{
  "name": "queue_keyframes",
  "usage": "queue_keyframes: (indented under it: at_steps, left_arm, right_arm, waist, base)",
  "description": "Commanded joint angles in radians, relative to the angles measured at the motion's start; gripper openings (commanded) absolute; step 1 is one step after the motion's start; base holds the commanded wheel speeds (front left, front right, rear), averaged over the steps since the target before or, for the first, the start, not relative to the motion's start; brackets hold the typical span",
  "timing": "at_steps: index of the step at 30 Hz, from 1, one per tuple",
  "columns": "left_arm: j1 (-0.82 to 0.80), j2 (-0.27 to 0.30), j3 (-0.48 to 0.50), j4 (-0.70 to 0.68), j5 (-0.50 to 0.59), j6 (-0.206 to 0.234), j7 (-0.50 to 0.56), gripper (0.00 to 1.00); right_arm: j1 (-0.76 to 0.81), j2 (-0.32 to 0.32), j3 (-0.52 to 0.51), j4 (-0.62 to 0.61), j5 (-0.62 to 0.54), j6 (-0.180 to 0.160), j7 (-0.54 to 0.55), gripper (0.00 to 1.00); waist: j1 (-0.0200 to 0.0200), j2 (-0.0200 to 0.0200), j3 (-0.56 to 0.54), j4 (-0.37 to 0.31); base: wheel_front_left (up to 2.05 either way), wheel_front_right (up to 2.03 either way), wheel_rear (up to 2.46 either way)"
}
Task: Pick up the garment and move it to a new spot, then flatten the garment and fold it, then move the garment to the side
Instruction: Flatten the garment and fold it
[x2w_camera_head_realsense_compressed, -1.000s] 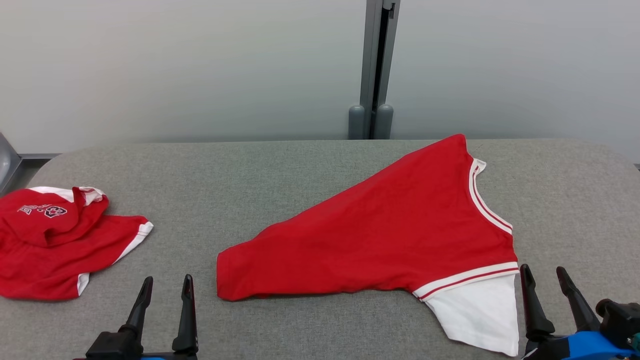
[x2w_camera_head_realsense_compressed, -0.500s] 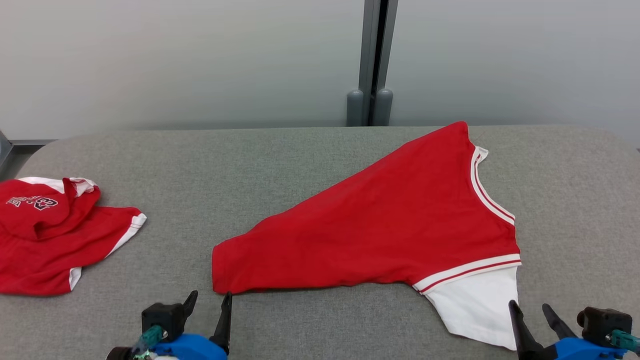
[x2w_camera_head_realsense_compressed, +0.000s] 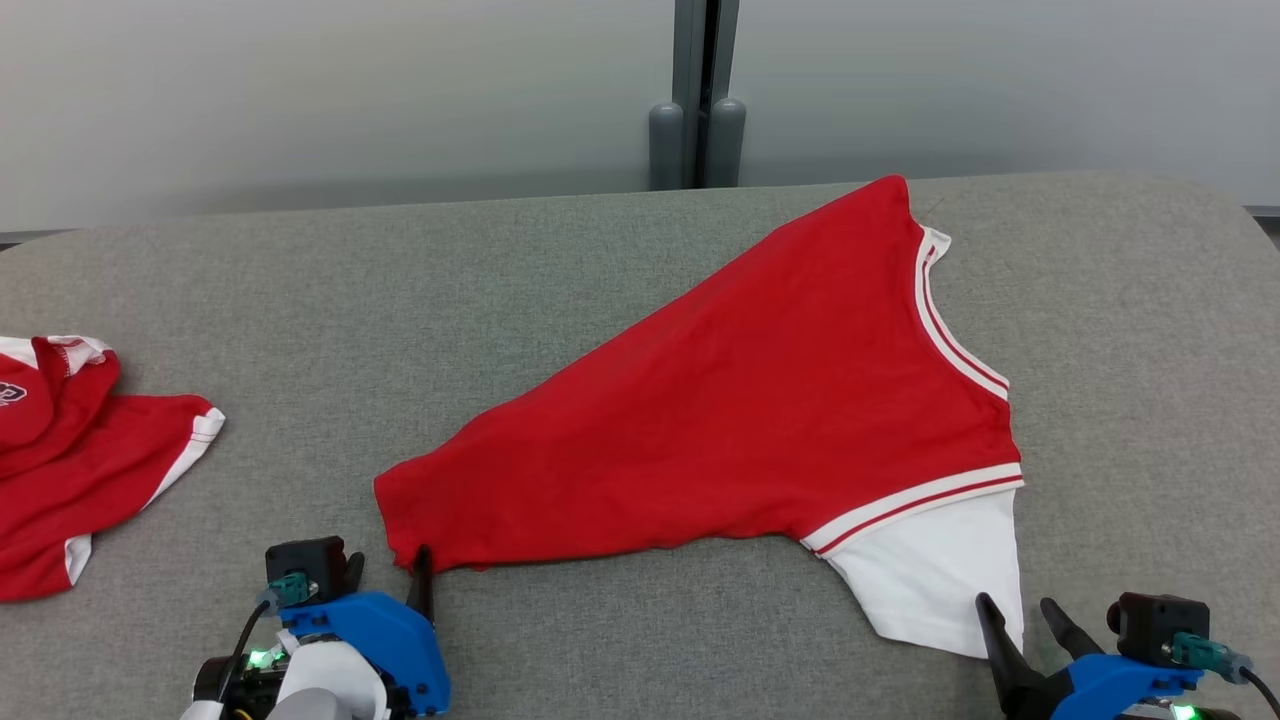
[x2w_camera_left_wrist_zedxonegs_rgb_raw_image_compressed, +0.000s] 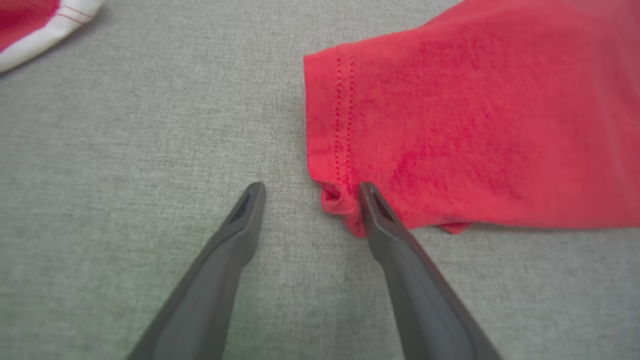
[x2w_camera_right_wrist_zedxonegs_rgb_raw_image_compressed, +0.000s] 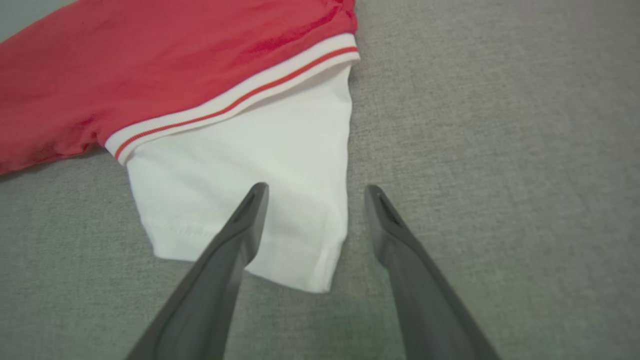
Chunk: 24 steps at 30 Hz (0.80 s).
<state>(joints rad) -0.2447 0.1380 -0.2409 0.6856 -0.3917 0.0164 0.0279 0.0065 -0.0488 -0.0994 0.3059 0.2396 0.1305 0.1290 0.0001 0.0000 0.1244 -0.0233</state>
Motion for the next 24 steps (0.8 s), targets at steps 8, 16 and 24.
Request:
queue_keyframes:
  at_steps: [8,16,24]
  left_arm:
    - [-0.037,-0.027,-0.03,0.07,-0.019,-0.048,-0.003,1.0]
    - [-0.06,-0.049,-0.058,0.123,-0.034,-0.078,0.008,0.69]
    - [-0.091,-0.048,-0.061,0.126,-0.053,-0.111,-0.057,0.0]
  right_arm:
    - [-0.03,-0.003,0.002,0.069,-0.015,0.0,0.018,1.0]
    - [-0.043,0.007,0.076,0.139,-0.016,0.003,0.078,0.76]
    - [-0.065,0.002,0.07,0.105,-0.019,0.001,0.018,0.0]
  waist:
    - [-0.0001,0.0,0.014,0.006]
    - [-0.0001,0.0,0.03,0.006]
    - [-0.0001,0.0,0.037,0.005]
  base:
    - [0.0,0.0,0.0]
    - [0.0,0.0,0.0]
    - [0.0,0.0,0.0]
